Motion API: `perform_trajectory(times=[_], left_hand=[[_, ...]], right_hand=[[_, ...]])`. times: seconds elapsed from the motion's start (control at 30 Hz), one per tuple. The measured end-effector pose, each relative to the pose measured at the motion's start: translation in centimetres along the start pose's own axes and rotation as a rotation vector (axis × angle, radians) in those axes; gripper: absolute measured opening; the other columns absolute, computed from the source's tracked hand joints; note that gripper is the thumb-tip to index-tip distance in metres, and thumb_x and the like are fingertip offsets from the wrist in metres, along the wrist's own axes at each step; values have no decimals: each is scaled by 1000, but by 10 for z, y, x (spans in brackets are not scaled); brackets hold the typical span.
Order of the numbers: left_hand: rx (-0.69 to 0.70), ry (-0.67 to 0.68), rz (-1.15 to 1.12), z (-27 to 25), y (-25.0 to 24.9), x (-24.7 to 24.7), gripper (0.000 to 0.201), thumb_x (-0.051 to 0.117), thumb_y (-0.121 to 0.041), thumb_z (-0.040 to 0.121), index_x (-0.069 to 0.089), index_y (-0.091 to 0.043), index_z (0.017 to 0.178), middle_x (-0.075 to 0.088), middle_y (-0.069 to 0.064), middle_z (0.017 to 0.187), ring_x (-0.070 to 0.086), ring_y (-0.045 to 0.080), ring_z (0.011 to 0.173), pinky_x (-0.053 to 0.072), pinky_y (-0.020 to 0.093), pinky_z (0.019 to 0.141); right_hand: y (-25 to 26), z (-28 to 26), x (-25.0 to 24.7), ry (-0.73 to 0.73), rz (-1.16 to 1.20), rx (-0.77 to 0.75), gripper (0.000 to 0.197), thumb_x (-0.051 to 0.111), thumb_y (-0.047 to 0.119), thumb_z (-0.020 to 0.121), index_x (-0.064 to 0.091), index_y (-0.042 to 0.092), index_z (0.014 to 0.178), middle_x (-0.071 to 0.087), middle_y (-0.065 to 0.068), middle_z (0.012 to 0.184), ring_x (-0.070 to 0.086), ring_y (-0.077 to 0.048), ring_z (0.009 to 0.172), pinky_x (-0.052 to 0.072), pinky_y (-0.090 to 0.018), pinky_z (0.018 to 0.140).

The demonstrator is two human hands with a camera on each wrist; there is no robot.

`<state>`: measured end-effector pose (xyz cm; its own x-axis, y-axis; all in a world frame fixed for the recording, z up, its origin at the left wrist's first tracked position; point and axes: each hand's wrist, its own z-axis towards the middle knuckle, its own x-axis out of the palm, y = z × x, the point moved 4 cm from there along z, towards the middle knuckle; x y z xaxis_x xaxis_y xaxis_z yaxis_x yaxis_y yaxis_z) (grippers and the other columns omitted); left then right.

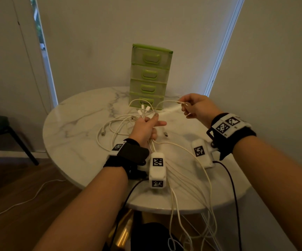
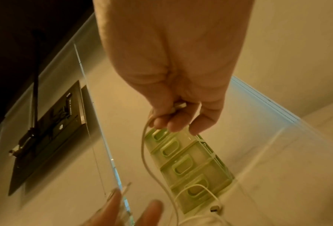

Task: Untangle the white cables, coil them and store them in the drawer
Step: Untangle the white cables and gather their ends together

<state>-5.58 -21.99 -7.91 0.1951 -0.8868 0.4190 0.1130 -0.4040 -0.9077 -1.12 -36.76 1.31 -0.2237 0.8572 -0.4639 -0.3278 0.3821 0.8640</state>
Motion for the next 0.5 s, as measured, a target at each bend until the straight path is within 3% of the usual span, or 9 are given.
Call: perform_trajectory(times=[0.07,0.13,0.23,0.33,0.4,0.5], left_hand=[[-6,62,12,-1,0,11,18,50,-23,97,40,-9,96,67,15,95,23,2,30,25,13,30],[27,61,-52,1,-4,16,18,48,-18,97,44,-5,86,64,14,93,24,1,30,24,13,30],[105,-53,-184,8,-18,11,25,45,-2,96,48,-8,71,57,12,83,27,1,29,25,14,31],[117,-73,-288,14,-33,6,31,46,4,93,36,-15,71,62,14,83,25,1,29,25,14,30],[107,-43,-280,19,-37,13,24,52,2,91,40,-11,75,65,10,80,26,1,29,26,14,30],[111,-42,-239,22,-42,28,11,56,-1,90,46,-7,92,64,5,76,30,1,30,27,15,30]], right_hand=[[4,-6,4,146,-18,-20,38,39,-13,87,60,18,81,52,-3,69,49,-11,63,40,-22,63],[1,-12,-1,236,-68,2,38,41,-15,84,62,17,80,53,-4,69,50,-11,65,40,-23,64],[-17,-15,-27,162,-182,59,35,44,-11,85,61,19,76,57,-1,66,51,-7,65,37,-25,64],[-40,-19,-56,78,-340,145,36,47,-7,86,60,23,71,60,14,45,52,-5,64,35,-23,64],[-41,-24,-56,141,-403,163,33,50,-6,85,62,21,71,60,16,45,49,-8,68,35,-24,62],[-37,-30,-42,245,-577,175,25,51,-6,84,68,12,79,62,15,54,53,-2,65,38,-17,58]])
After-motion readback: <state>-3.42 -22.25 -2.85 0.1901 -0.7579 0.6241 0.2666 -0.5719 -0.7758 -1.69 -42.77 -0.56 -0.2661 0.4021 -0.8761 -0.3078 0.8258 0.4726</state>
